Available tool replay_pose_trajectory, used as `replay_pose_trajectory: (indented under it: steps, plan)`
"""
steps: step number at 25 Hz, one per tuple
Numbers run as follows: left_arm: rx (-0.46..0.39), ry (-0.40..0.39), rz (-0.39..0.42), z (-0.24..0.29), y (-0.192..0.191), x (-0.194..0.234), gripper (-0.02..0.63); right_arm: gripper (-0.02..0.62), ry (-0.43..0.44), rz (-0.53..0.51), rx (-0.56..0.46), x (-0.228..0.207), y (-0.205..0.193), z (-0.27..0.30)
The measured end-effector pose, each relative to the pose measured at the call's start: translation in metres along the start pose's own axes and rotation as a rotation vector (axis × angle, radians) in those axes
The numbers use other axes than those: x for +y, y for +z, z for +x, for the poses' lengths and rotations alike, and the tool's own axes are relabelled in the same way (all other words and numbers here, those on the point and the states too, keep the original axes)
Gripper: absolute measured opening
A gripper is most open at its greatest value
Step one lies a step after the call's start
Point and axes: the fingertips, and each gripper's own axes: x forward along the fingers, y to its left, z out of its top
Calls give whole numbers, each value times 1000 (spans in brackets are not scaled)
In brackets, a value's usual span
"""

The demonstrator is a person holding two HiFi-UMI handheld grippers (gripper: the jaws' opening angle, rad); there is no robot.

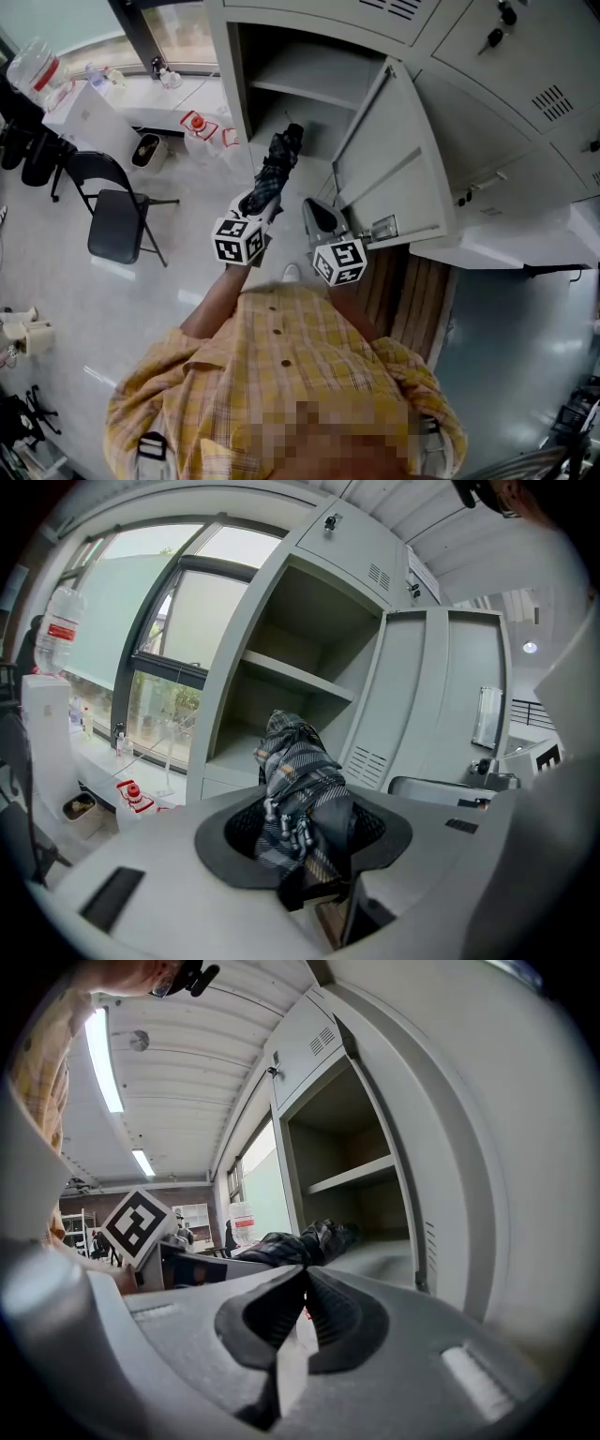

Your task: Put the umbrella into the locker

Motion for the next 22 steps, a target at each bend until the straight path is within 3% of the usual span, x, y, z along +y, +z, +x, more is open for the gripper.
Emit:
replay_pose_trajectory:
  steps: [8,15,22]
  plan:
    - [15,13,-16,39,12,10,167,-2,3,1,5,-12,1,7]
    - [3,24,-40,75,32,14,167,-2,-20,-85,-13,-13,4,8]
    - [2,45,-53,104,37,18,167,-2,-22,3,-39,-17,8,8]
